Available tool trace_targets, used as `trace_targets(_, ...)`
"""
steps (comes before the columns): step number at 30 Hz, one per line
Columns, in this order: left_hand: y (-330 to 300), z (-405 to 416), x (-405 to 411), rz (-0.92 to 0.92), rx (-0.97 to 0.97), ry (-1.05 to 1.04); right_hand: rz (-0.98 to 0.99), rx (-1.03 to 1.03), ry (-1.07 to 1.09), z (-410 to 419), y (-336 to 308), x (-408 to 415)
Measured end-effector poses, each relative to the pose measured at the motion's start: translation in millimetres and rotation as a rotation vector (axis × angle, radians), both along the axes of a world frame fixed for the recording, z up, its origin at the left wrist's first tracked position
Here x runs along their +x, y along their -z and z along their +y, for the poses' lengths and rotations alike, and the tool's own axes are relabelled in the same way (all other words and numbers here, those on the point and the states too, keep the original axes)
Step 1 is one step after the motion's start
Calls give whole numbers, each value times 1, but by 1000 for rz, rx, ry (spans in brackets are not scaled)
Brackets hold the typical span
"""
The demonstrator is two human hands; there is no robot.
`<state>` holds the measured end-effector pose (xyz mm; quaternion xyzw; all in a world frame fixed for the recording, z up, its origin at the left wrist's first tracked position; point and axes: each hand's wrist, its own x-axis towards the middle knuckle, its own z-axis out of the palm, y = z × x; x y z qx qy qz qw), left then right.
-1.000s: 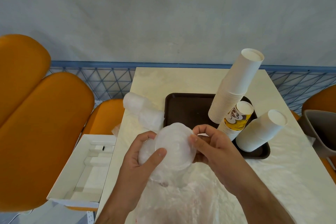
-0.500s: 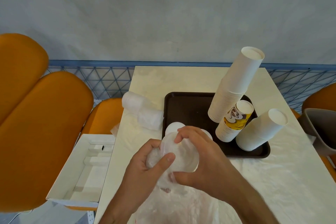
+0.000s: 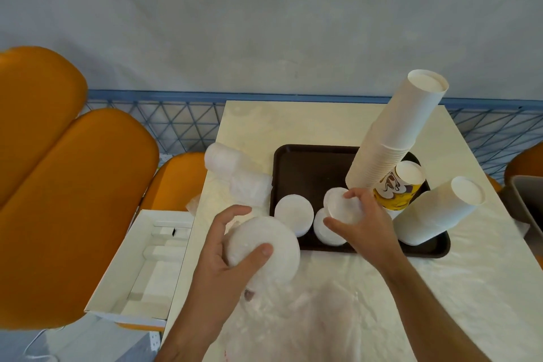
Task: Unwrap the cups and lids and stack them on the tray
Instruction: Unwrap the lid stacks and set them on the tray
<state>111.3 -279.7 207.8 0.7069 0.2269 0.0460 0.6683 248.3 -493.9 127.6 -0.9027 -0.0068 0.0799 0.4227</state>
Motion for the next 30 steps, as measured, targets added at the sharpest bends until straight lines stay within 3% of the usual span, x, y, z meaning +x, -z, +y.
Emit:
trace_targets(5,7,5,1,56,-68,-72,86,-209,-68,1,58,16)
trace_targets(11,3,9,-1,59,-260,-87,135,-310,-123,2,83,24)
trace_targets(17,0,7,-1,32,-344,-57,120,-359,-169,2,86,21)
trace_targets(30,2,2,1,44,-324,-92,76,-423,-132,8,68,12)
